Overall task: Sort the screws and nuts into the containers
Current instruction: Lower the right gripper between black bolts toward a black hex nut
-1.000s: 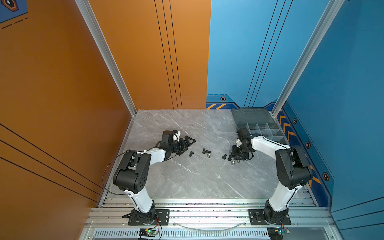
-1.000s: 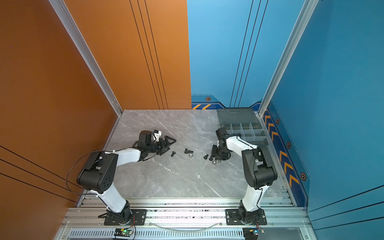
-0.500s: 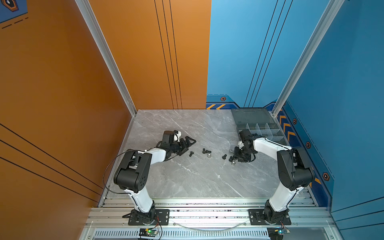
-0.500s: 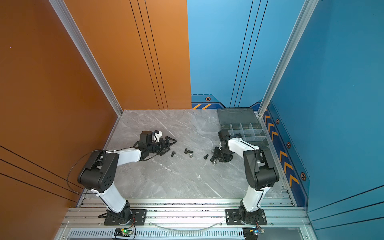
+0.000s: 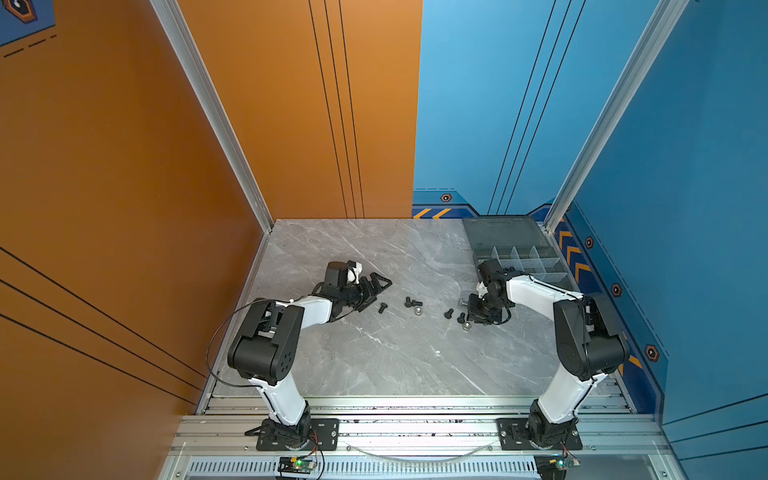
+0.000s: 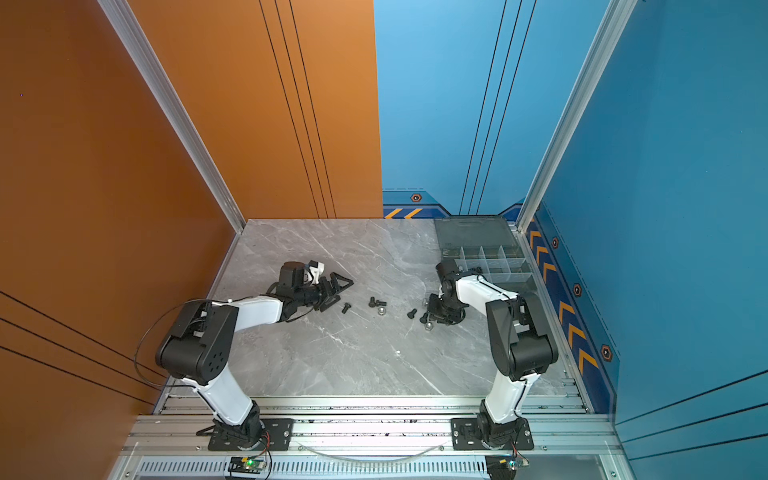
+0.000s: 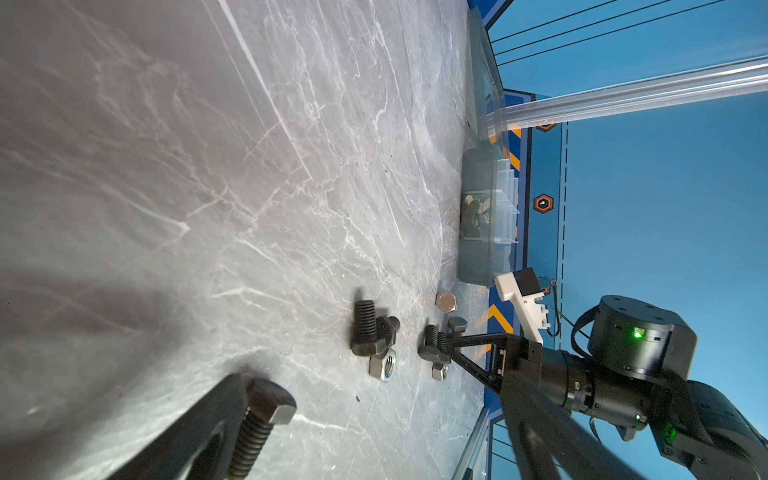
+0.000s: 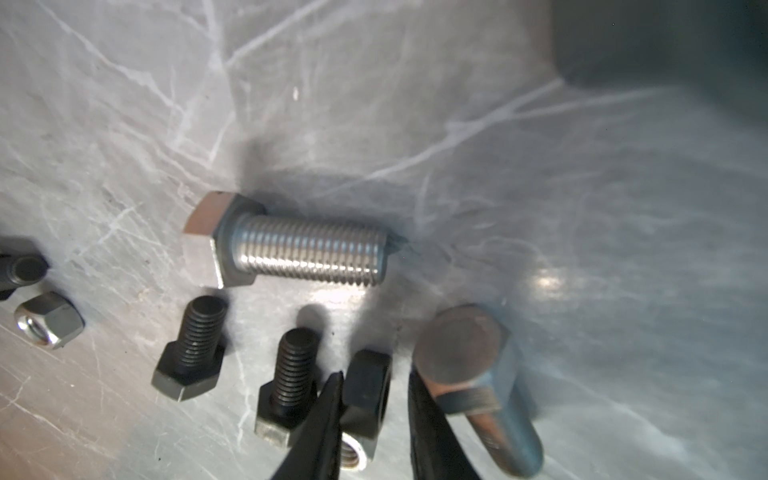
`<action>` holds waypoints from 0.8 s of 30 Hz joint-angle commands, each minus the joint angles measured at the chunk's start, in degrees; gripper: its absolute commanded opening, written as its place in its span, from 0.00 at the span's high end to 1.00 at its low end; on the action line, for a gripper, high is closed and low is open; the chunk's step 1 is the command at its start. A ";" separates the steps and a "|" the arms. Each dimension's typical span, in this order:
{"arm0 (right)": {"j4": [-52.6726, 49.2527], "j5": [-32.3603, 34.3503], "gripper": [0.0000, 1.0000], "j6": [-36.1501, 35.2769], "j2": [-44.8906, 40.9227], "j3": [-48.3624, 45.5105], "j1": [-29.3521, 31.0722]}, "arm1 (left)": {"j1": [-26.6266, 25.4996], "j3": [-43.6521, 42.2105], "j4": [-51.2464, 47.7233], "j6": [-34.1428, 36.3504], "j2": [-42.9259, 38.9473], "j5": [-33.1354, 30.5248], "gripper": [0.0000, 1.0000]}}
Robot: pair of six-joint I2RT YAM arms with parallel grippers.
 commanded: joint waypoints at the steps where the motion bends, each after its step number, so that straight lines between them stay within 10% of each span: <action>1: 0.26 2.02 0.73 -0.26 2.13 0.40 0.63 | -0.42 0.76 -0.22 0.97 0.69 0.36 0.02; 24: -0.97 4.72 0.85 -1.66 4.66 2.57 0.64 | -0.29 0.81 -0.06 0.98 0.87 0.42 0.02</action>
